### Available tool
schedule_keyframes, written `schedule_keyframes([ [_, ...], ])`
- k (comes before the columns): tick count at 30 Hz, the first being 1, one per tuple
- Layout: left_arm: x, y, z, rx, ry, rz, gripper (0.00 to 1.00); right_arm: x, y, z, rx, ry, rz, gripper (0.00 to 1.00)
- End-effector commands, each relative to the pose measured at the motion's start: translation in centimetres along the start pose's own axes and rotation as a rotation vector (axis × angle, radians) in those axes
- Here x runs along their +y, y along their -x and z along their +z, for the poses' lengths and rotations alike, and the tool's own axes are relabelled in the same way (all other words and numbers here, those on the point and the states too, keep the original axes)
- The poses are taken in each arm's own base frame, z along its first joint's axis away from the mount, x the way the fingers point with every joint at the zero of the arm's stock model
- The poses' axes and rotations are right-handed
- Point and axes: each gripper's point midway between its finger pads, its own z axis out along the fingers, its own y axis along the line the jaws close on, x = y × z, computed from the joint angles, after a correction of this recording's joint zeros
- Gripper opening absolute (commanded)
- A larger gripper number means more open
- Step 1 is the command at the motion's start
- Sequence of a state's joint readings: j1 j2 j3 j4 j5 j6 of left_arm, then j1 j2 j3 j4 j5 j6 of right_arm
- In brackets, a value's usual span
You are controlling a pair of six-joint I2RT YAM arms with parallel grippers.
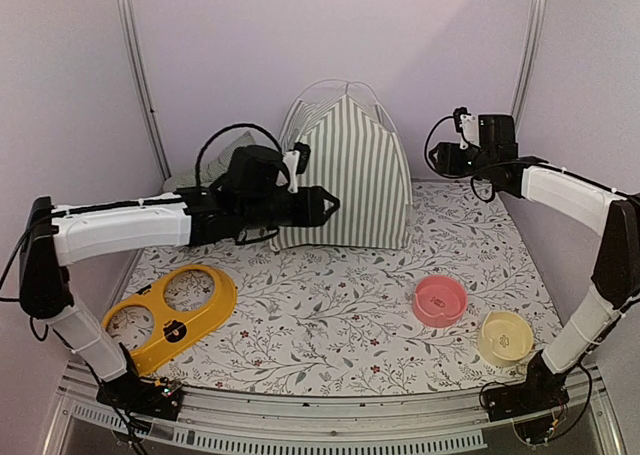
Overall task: Set up the pet tent
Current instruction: Adjust the tent at the center of the board.
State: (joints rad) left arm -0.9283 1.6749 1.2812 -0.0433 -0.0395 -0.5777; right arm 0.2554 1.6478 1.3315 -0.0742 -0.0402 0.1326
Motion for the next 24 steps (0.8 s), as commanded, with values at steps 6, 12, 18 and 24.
schedule_keyframes([
  [6, 16.7, 10.2, -8.5, -0.283, 0.342, -0.213, 0.54, 4.4, -0.8, -5.9, -0.031, 0.062, -0.026, 0.69],
  [12, 18.9, 10.9, -1.6, -0.155, 0.316, -0.173, 0.48, 4.7, -1.3, -6.9, -0.032, 0.069, -0.004, 0.71],
  [18, 11.5, 6.4, 5.0, -0.036, 0.194, -0.115, 0.47, 4.2, -1.0, -8.0, -0.042, 0.050, 0.000, 0.72],
  [24, -1.2, 2.0, 10.6, 0.032, -0.058, -0.008, 0.49, 4.3, -0.5, -9.9, -0.057, 0.061, -0.002, 0.73],
])
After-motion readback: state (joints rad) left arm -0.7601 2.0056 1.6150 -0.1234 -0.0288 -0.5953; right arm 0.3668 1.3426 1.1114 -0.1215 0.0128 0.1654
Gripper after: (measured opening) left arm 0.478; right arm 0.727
